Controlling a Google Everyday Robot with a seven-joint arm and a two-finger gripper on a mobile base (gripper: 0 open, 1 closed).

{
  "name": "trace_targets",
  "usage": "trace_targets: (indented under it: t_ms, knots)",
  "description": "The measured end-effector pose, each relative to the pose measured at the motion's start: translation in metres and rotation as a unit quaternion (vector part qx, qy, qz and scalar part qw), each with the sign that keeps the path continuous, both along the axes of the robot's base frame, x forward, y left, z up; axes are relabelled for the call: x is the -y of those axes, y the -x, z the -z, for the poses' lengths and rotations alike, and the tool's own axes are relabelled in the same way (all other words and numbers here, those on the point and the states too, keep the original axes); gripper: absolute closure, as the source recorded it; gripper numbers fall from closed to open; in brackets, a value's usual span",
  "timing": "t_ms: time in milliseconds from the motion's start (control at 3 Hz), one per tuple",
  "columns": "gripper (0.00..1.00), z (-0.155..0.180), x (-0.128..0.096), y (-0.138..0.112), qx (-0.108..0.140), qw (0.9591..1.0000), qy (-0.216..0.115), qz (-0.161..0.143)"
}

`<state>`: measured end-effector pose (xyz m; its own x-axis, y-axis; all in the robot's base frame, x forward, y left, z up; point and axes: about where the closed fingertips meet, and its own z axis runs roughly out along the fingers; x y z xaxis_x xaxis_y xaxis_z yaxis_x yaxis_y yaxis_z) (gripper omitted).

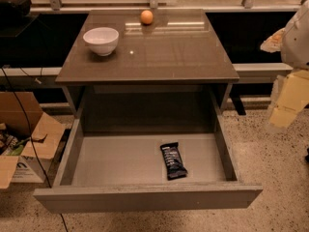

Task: Pick rxbar blueberry from top drawer and place on counter

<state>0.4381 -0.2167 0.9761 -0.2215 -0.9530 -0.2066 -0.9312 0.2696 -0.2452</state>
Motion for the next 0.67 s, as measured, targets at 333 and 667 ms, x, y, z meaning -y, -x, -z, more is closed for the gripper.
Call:
trace_targets:
  t_ms: [333,667]
  knots:
    - [0.0,0.004,-0.004,-0.001,-0.001,1.0,-0.006,-0.002]
    - [0.0,0.02,-0.022,-0.003,-0.005,0.9993,-0.037,-0.008]
